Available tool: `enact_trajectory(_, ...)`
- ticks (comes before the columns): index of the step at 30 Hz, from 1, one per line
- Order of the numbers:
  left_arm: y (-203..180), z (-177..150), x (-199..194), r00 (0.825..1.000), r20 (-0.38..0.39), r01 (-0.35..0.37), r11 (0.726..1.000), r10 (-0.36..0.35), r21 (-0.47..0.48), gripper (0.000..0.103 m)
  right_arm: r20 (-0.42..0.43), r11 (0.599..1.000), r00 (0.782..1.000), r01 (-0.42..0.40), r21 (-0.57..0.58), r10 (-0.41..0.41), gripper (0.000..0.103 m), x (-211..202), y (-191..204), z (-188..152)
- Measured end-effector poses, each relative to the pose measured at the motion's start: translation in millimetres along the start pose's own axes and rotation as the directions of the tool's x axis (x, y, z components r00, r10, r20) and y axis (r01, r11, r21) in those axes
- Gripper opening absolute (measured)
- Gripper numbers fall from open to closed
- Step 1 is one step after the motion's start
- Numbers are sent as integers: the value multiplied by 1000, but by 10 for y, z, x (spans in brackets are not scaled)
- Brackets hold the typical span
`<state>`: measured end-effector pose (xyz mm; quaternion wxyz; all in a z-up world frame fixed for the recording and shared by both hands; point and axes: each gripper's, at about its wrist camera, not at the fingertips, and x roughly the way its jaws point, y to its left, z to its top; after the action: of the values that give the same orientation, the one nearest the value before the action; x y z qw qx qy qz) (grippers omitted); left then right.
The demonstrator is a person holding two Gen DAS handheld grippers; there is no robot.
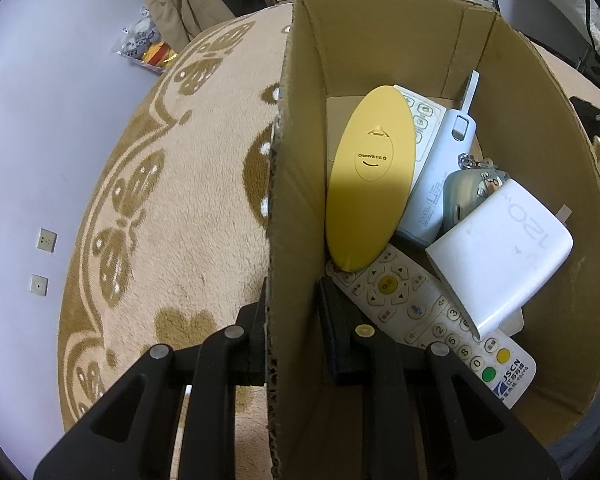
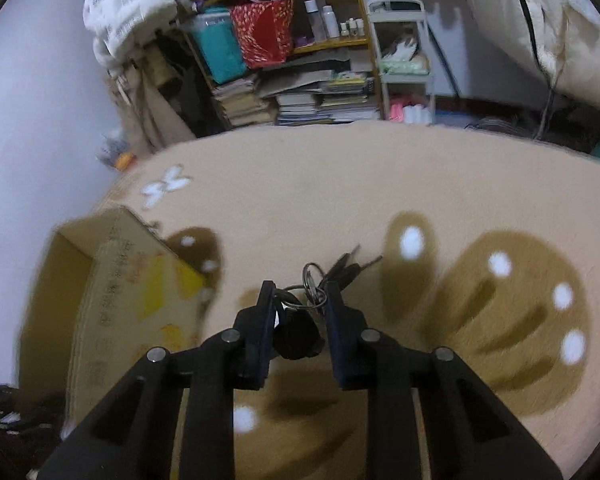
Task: Organize rigid objects
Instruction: 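Move the right tool back to the keys and grasp the key ring, then carry the keys into the box and release them with the right tool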
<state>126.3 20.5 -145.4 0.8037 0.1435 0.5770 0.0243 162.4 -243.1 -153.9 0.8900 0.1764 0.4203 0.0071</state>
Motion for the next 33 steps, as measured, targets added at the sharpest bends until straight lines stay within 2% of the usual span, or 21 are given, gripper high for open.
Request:
enact_trajectory(7,13,5,1,1000,-2,1,1000,-1,-4,20,76,996,995,-59,-59,64,25,-369,318,88)
enact_trajectory(14,20,-1,1,1000,-1,1,1000,-1,-5,20,187,972,962,-168,-162,198,25,-907,792,225)
enact_trajectory(17,21,-2,0,1000,-1,1,1000,-1,-5,20,189,956,950,-212,-201,250,25,-1026,942,221)
enact_trajectory(23,20,-3,-1,1000,-1,1,1000,-1,-6,20,113,925,946,-264,-274,304,25,-985,1222,64)
enact_trajectory(27,25,-2,1,1000,-1,6,1000,-6,-11,20,18,917,957,-271,-292,289,25,-744,1316,-103)
enact_trajectory(33,45,-10,3,1000,-1,25,999,-25,-32,20,-60,914,964,-266,-305,260,28,-550,1364,-199)
